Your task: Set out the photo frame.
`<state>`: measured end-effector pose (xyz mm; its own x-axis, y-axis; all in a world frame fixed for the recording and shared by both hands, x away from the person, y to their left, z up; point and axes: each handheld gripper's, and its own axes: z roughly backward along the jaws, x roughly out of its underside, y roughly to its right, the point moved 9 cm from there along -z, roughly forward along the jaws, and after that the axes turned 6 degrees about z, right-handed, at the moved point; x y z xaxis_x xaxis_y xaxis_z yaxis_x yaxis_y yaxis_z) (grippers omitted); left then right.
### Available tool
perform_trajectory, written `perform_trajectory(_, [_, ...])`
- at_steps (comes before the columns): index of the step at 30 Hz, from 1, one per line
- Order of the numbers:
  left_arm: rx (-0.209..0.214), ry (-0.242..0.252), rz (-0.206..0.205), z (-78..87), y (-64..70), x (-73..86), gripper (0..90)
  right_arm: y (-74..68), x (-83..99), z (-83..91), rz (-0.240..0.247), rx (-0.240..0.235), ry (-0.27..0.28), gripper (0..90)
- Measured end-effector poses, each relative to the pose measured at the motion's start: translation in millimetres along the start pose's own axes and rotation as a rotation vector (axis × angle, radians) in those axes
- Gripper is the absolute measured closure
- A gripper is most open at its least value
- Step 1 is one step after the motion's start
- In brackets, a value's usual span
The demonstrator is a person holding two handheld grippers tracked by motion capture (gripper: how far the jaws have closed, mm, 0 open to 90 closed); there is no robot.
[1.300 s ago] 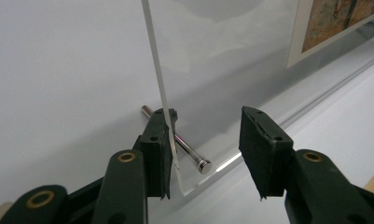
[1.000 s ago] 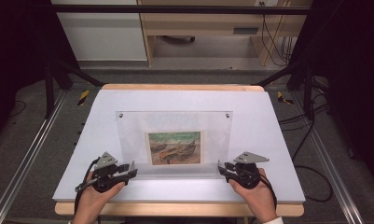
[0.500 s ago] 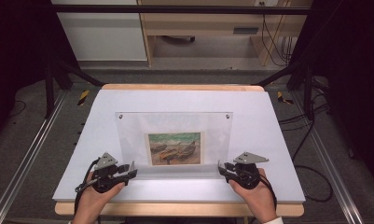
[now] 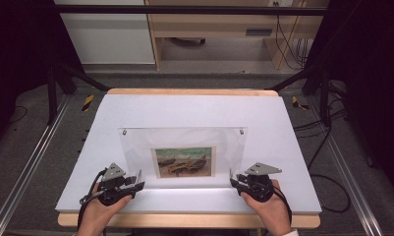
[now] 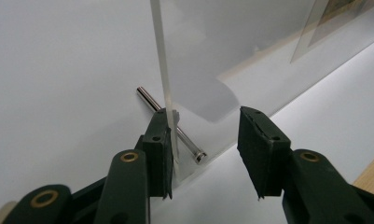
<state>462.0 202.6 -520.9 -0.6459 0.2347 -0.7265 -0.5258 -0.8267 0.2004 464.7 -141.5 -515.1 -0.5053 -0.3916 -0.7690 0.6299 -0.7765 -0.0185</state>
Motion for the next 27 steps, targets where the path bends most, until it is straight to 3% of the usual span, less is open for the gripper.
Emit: perform_trajectory(27, [-0.004,-0.002,-0.009,-0.5,0.1,0.7,55.7,-1.3,-0.1,-1.5,0.005,0.006,0.003,64.5])
